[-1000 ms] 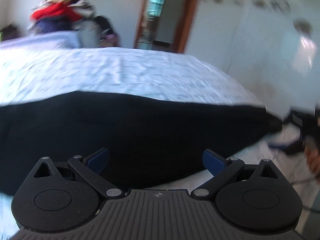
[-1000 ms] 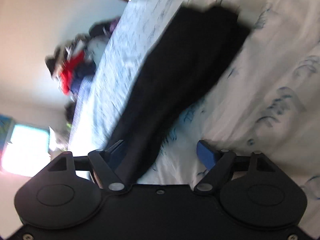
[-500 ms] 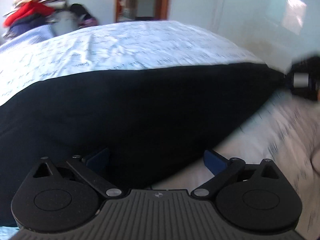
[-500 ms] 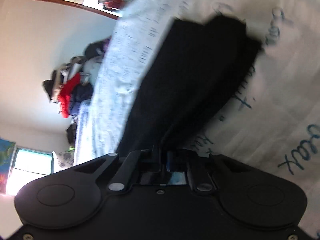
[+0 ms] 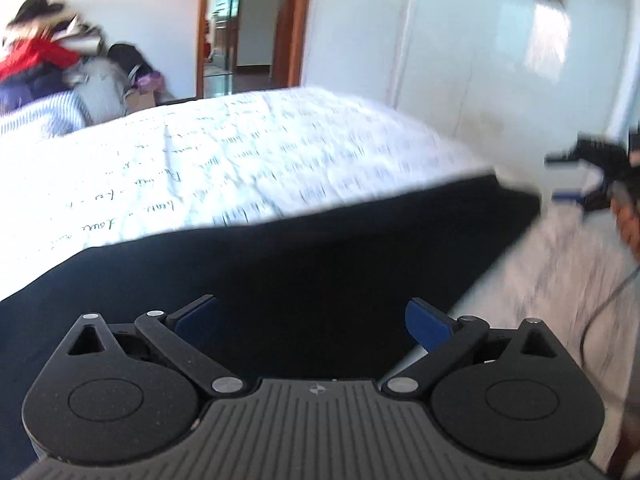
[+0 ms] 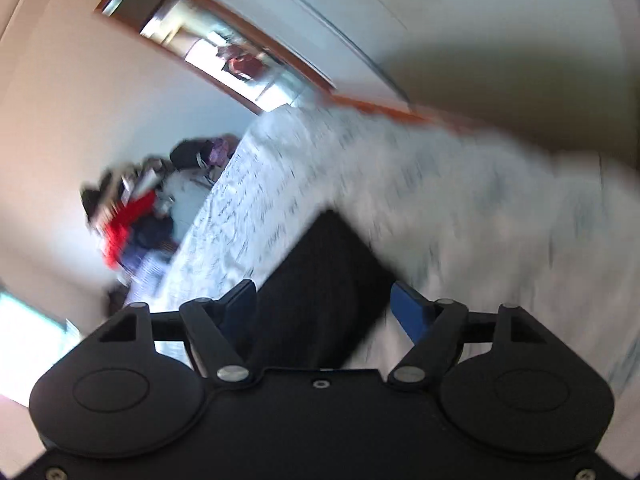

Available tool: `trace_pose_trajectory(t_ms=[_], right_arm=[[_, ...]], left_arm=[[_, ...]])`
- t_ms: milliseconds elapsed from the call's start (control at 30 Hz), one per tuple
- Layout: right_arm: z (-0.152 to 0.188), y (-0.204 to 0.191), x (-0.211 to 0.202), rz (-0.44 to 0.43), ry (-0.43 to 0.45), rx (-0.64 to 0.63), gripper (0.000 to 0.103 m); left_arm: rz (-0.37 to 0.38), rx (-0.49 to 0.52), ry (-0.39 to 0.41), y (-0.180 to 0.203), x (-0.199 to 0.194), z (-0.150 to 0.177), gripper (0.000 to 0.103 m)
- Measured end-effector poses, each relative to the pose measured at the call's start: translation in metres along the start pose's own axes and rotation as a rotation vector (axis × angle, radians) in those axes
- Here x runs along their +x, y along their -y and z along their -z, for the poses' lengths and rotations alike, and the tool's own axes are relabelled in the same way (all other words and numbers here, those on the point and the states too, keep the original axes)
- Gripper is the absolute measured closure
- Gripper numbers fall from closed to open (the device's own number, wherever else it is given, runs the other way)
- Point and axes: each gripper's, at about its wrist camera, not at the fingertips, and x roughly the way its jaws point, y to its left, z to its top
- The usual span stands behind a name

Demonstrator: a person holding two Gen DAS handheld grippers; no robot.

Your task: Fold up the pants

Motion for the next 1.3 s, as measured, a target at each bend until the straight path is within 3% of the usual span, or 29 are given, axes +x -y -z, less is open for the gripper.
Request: trace_pose_trajectory(t_ms=[67, 200, 300, 400, 467, 533, 667, 767, 800, 933, 1067, 1167, 1233, 1300], right_arm=[[-0.013, -0.013, 0.023, -0.049, -0.079, 0.019, 0.026], [-0.007, -0.036, 0.081, -0.214, -0.286, 0.102, 0.026], [0.016, -0.065, 0.107, -0.298, -0.394, 0.066, 0.026], [0.029, -0.082, 0.139, -0.368, -0.496, 0.101, 0.026], [0.031, -0.096, 0.158, -0.363, -0.546, 0.086, 0.026], [0.028, -0.121, 0.172, -0.333, -0.578, -0.048, 0.026], [0.029, -0.184, 0.181, -0.248, -0.549, -0.558, 0.028], [0.038, -0.206, 0.202, -0.246, -0.655, -0.825, 0.037], [0.042, -0.207, 0.205, -0.220, -0.682, -0.867, 0.048], [0.065, -0.212, 0.217, -0.156, -0.774, -1.015, 0.052], [0.074, -0.214, 0.220, -0.144, -0.787, -1.080, 0.053], [0.080, -0.220, 0.218, -0.118, -0.783, -1.132, 0.066], [0.083, -0.224, 0.214, -0.121, -0.787, -1.159, 0.081], [0.086, -0.223, 0.214, -0.120, -0.798, -1.173, 0.081]], left_arm=[[0.021, -0.115, -0.008, -0.016, 0.015, -0.019, 0.002], [0.139, -0.338, -0.040, -0.044, 0.058, -0.058, 0.003], [0.123, -0.402, -0.072, -0.050, 0.088, -0.080, 0.004], [0.172, -0.496, -0.091, -0.053, 0.106, -0.079, 0.003], [0.161, -0.474, -0.100, -0.046, 0.108, -0.070, 0.004], [0.133, -0.427, -0.110, -0.035, 0.108, -0.056, 0.004], [0.122, -0.405, -0.112, -0.031, 0.094, -0.029, 0.003], [0.108, -0.395, -0.118, -0.033, 0.085, -0.019, 0.003], [0.104, -0.394, -0.119, -0.034, 0.084, -0.016, 0.003], [0.078, -0.387, -0.131, -0.042, 0.081, -0.009, 0.003], [0.072, -0.389, -0.120, -0.047, 0.075, -0.007, 0.003], [0.061, -0.382, -0.119, -0.049, 0.075, -0.005, 0.003], [0.057, -0.372, -0.116, -0.049, 0.074, -0.004, 0.003], [0.056, -0.367, -0.114, -0.049, 0.075, -0.002, 0.003]])
